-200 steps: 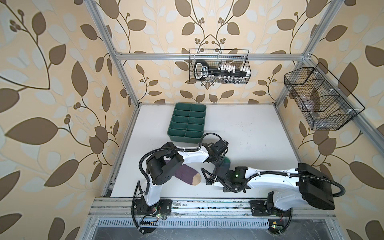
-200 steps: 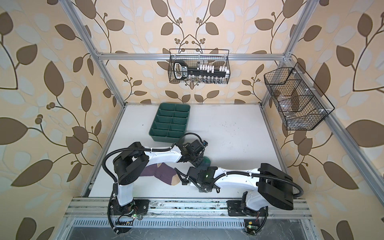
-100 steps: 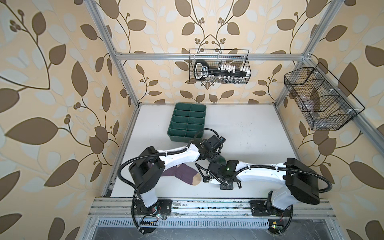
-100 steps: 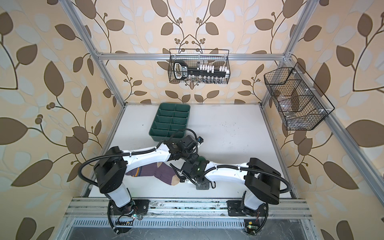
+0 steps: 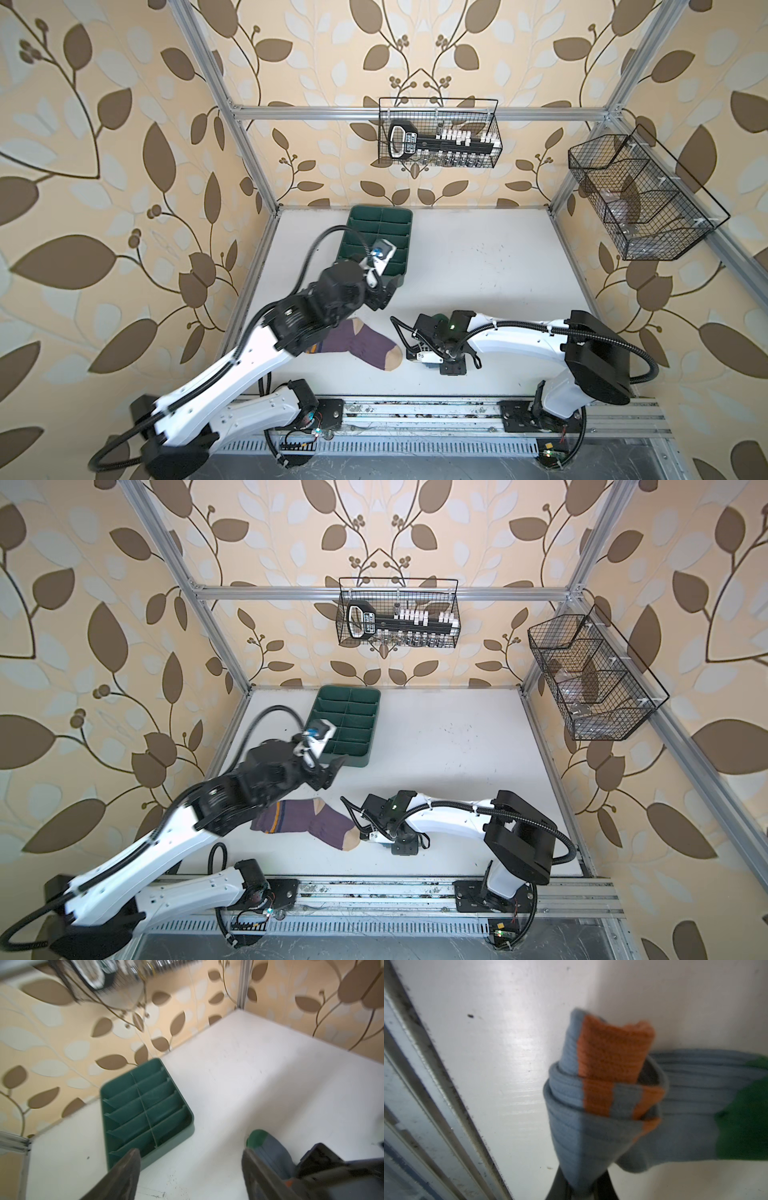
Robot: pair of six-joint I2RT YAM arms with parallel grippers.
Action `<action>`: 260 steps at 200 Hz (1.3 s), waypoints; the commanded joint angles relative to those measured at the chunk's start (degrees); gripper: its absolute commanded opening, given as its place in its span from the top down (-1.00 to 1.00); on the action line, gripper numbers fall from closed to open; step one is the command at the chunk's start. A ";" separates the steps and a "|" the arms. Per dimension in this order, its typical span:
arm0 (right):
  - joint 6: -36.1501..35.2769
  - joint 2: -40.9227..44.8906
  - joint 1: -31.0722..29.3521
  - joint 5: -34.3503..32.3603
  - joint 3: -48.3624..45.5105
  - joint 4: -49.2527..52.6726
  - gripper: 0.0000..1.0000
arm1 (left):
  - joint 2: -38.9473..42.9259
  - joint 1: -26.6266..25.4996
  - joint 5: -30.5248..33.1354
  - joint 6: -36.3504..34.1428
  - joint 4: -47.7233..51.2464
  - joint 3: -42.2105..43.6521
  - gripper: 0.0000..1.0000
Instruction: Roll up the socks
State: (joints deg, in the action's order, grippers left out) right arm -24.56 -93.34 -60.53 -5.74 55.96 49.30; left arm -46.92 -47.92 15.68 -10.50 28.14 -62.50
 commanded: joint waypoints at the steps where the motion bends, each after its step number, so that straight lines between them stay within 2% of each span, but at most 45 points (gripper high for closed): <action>1: -2.78 -1.92 1.22 5.01 1.83 2.27 1.00 | 5.24 0.20 -4.61 -10.23 9.39 -1.79 -0.65; 14: -3.62 -3.38 2.02 6.09 3.24 3.02 1.00 | 6.76 0.20 -12.04 -13.22 14.50 -2.94 -0.62; 24: -4.12 -4.73 2.70 7.11 4.75 3.64 1.00 | 6.72 0.20 -15.44 -14.80 17.54 -3.08 -0.59; 49: -5.13 -9.69 4.77 9.89 9.53 6.07 1.00 | 4.13 0.11 -17.60 -17.55 20.51 -0.94 -0.53; 67: -5.37 -13.01 6.59 12.18 13.37 8.02 1.00 | 2.72 -1.38 -19.00 -18.22 19.06 1.76 -0.52; 90: -7.44 -16.64 8.22 13.19 17.43 9.93 1.00 | 1.25 -6.72 -15.87 -20.33 14.21 7.37 -0.51; 118: -10.03 -20.43 10.26 13.84 21.23 11.01 1.00 | -3.80 -17.31 -3.33 -23.35 6.78 14.94 -0.49; 139: -11.62 -22.33 12.11 15.11 22.93 10.95 1.00 | -10.44 -22.10 1.79 -24.55 1.44 18.55 -0.44; 165: -12.79 -24.27 13.83 16.14 23.66 10.24 0.90 | -18.11 -22.65 2.03 -24.29 -8.25 21.62 -0.45; 185: -13.12 -25.20 14.73 16.64 23.71 10.03 0.84 | -26.42 -22.65 4.63 -23.89 -13.33 21.41 -0.46; 201: -13.39 -25.68 15.00 17.19 23.66 9.64 0.82 | -33.15 -22.57 6.16 -24.22 -15.46 19.85 -0.33; 214: -13.50 -25.80 15.17 17.95 23.67 9.18 0.81 | -37.26 -22.52 7.49 -24.08 -18.79 20.04 -0.32; 260: -13.84 -25.68 15.26 19.68 23.23 8.64 0.80 | -42.14 -21.44 9.53 -24.46 -25.60 21.19 -0.33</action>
State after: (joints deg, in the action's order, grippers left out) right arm -36.03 -115.55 -45.10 14.87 79.94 62.87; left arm -88.07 -70.46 21.80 -34.37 9.41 -41.17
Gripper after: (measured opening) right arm 0.105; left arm 0.672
